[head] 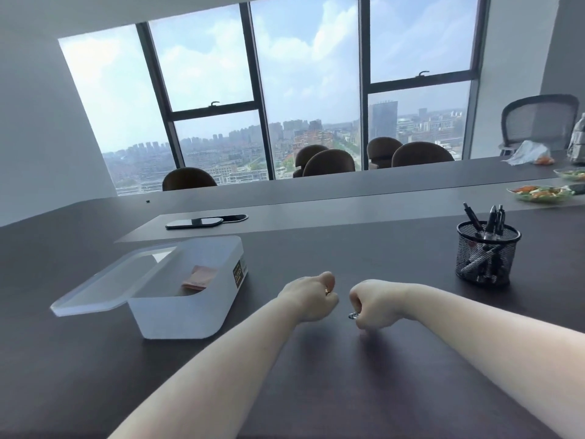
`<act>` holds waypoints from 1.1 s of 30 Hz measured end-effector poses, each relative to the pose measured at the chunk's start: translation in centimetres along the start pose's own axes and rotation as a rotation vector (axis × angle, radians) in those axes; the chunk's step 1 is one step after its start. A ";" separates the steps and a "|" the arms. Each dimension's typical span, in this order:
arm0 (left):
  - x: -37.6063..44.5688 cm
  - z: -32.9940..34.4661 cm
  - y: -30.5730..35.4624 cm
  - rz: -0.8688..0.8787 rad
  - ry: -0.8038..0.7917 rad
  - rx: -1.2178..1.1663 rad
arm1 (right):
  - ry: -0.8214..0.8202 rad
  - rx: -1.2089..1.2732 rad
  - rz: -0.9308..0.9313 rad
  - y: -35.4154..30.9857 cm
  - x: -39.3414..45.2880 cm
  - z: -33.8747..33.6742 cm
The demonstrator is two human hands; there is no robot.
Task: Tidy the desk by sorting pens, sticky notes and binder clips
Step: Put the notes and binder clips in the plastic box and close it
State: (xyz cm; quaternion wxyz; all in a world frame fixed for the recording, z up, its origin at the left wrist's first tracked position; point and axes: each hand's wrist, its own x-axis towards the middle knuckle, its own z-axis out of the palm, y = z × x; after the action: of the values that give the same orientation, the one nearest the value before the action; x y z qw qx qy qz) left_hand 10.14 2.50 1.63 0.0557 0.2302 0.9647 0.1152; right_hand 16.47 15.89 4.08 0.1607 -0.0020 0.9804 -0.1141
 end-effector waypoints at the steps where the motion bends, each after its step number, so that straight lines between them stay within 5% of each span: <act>1: -0.1 -0.8 -0.3 -0.008 0.019 -0.026 | 0.026 0.017 -0.007 -0.5 0.2 -0.2; 8: -1.3 -10.6 -4.4 -0.047 0.235 -0.261 | 0.263 0.236 -0.143 -6.8 2.4 -4.1; 13: -3.4 -15.7 -10.3 -0.261 0.114 -0.302 | 0.235 0.433 -0.263 -13.3 5.5 -6.2; 21: -6.8 -15.0 -18.5 -0.477 -0.154 -0.233 | 0.074 0.250 -0.417 -23.8 8.9 -5.0; 33: -5.8 -13.4 -20.6 -0.462 -0.160 -0.238 | -0.024 -0.082 -0.354 -25.8 11.6 -3.1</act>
State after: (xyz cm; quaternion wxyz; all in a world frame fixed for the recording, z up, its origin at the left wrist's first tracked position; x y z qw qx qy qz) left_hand 4.26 -20.67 9.83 0.1830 0.0043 0.9639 0.1934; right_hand 3.67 -9.03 9.06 0.1494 -0.1827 0.9666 -0.1005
